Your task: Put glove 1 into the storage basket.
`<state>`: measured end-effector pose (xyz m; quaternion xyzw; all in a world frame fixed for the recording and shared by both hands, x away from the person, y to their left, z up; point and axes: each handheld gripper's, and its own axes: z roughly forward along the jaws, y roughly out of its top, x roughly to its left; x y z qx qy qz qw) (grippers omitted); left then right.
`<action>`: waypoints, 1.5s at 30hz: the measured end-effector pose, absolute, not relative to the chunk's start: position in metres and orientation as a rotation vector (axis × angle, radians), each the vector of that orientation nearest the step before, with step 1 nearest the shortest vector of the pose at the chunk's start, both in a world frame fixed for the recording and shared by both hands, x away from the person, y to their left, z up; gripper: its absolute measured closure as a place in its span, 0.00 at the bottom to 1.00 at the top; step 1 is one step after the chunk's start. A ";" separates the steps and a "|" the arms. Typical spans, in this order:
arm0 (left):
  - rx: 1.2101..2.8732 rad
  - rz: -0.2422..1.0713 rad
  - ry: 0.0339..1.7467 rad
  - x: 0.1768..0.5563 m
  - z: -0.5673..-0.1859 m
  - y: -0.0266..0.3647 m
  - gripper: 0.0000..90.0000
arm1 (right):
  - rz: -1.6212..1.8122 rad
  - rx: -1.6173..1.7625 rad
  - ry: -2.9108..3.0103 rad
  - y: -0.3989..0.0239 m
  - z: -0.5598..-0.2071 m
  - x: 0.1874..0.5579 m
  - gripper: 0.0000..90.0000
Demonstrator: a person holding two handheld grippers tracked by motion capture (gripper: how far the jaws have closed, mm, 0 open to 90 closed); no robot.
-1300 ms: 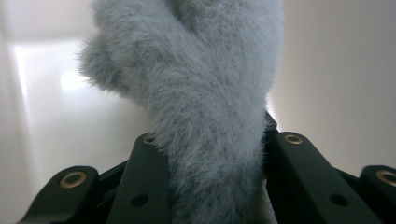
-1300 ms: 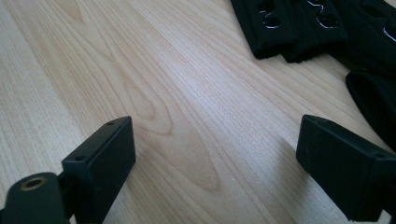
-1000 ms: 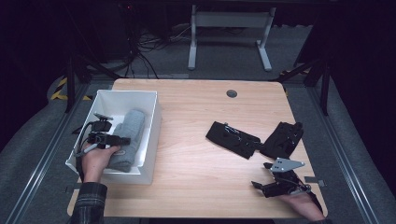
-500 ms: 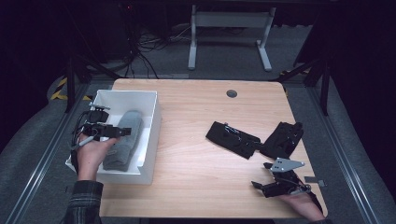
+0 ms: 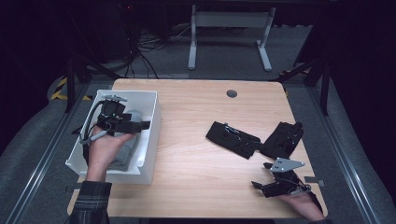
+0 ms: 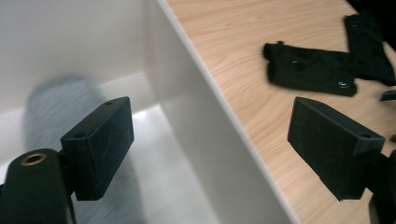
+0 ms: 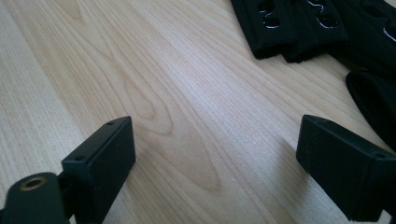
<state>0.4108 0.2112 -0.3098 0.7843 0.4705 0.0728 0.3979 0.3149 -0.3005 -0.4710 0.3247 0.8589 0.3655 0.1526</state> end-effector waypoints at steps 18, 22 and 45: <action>2.067 0.122 0.926 0.387 -0.301 0.116 0.17 | 1.049 0.931 2.464 -0.300 -0.471 0.315 0.13; 2.087 0.110 0.887 0.381 -0.311 0.096 0.17 | 1.049 0.931 2.464 -0.300 -0.471 0.315 0.13; 2.181 0.120 0.784 0.357 -0.400 0.061 0.17 | 1.045 0.934 2.462 -0.300 -0.471 0.315 0.13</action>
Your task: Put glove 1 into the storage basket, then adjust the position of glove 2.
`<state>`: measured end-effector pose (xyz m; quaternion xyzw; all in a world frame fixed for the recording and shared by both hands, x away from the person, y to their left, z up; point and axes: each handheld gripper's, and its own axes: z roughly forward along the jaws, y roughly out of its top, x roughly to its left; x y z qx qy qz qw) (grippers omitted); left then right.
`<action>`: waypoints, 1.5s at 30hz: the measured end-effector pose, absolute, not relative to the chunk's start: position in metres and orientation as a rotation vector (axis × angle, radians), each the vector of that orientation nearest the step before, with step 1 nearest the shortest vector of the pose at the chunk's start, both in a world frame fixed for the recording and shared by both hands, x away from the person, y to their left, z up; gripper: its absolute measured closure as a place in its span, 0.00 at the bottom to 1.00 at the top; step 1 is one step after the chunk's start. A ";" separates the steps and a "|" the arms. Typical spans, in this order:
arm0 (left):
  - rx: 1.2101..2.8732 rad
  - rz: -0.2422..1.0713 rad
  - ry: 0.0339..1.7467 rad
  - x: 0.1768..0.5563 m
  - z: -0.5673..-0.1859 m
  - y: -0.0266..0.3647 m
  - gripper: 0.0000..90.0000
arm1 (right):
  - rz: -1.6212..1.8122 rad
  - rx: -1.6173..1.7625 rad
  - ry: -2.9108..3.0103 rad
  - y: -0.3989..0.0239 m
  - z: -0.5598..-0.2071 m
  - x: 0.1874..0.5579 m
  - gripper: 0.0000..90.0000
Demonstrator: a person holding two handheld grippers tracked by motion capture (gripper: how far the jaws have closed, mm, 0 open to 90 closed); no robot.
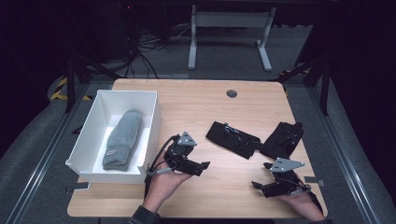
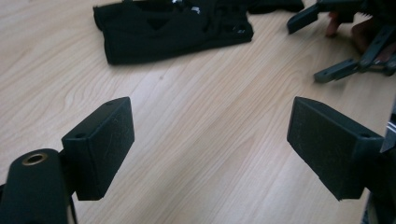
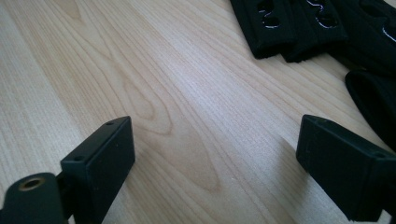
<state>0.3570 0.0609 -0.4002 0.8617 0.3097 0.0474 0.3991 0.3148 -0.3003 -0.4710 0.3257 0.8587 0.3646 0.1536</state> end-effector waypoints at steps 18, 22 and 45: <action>2.318 0.207 0.813 0.353 -0.458 0.068 0.17 | 1.041 0.936 2.461 -0.300 -0.471 0.315 0.13; 2.355 0.256 0.806 0.351 -0.467 0.067 0.14 | 1.042 0.936 2.460 -0.300 -0.471 0.315 0.13; 2.286 0.270 0.743 0.351 -0.478 0.070 0.00 | 1.041 1.011 2.363 -0.320 -0.441 0.327 0.61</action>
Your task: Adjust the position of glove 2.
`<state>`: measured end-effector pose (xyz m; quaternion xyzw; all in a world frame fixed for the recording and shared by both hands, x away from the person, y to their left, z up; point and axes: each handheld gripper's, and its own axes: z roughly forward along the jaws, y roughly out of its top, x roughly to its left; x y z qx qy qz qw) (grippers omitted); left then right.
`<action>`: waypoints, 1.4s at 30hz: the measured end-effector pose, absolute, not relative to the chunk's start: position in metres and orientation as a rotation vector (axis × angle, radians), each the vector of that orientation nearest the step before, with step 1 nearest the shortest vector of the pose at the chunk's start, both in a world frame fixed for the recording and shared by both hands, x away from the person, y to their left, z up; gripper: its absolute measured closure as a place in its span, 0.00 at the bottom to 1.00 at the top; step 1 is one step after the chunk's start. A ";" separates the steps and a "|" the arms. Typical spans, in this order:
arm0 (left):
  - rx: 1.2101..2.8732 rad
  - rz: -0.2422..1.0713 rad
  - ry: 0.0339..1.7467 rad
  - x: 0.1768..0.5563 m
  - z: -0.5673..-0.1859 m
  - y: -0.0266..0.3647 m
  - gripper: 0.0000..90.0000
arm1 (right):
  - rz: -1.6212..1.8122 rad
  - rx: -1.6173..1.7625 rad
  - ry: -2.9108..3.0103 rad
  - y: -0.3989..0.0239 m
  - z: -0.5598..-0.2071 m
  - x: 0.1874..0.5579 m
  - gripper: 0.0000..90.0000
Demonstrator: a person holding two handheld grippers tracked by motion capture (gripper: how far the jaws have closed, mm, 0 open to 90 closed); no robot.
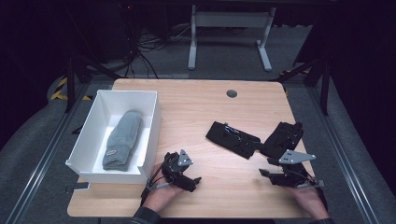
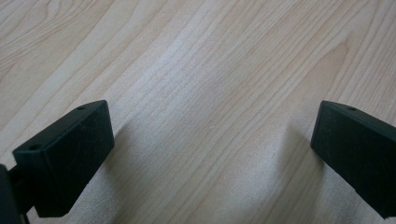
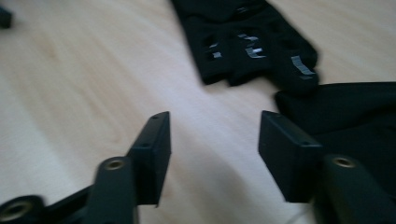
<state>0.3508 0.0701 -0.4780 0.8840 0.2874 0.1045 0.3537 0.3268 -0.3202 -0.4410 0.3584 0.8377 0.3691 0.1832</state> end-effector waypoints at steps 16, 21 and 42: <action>2.285 0.266 0.737 0.350 -0.478 0.070 0.00 | 0.910 1.171 2.283 -0.362 -0.445 0.368 1.00; 2.290 0.263 0.735 0.349 -0.478 0.071 0.00 | 0.868 1.183 2.329 -0.363 -0.451 0.368 1.00; 2.290 0.264 0.734 0.349 -0.478 0.072 0.00 | 0.902 1.061 2.496 -0.334 -0.450 0.315 1.00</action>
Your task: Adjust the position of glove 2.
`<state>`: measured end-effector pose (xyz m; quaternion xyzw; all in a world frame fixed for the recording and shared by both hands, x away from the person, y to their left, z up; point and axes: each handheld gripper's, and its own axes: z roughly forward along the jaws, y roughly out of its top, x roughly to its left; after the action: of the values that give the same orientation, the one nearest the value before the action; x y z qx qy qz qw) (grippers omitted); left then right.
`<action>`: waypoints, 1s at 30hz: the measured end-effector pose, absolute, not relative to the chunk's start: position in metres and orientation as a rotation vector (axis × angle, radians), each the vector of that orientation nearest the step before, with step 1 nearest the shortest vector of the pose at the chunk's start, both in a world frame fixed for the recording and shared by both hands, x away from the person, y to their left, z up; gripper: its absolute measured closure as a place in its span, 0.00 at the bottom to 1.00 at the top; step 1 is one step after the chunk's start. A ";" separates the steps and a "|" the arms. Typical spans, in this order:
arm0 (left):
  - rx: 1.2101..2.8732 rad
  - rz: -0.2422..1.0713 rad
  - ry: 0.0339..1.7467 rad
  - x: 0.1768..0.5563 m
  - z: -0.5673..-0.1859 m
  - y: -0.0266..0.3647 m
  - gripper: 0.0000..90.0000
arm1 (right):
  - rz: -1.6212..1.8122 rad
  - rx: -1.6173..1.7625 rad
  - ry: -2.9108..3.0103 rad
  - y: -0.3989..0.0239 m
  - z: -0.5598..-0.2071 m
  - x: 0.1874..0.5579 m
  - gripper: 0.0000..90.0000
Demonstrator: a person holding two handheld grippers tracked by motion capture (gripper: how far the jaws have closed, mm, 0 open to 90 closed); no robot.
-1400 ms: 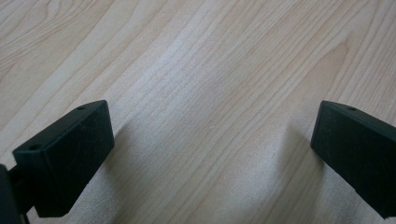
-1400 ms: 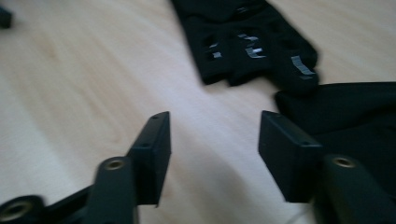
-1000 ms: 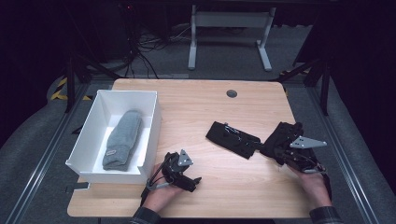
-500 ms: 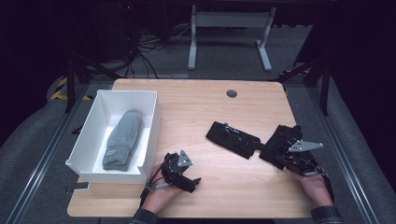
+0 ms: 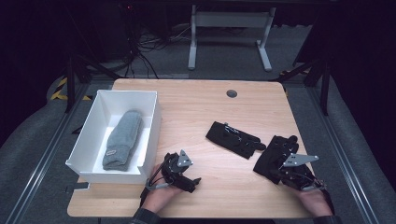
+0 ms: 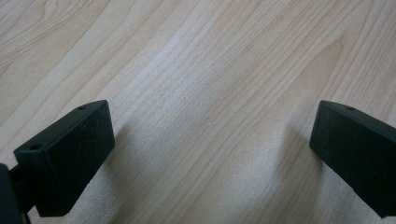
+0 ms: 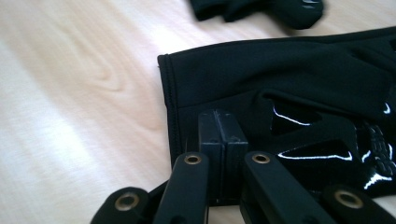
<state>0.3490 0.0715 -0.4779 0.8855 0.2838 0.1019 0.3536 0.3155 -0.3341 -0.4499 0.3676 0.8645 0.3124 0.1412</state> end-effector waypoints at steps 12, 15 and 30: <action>2.290 0.264 0.734 0.349 -0.478 0.072 0.00 | 0.951 0.945 2.617 -0.310 -0.451 0.285 1.00; 2.289 0.264 0.734 0.349 -0.478 0.071 0.00 | 0.965 0.925 2.640 -0.308 -0.451 0.278 1.00; 2.290 0.263 0.733 0.349 -0.478 0.071 0.00 | 0.952 1.060 2.420 -0.313 -0.437 0.351 1.00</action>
<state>0.3490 0.0715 -0.4780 0.8855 0.2836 0.1015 0.3538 0.3512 -0.3129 -0.4372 0.3722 0.8498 0.3344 0.1660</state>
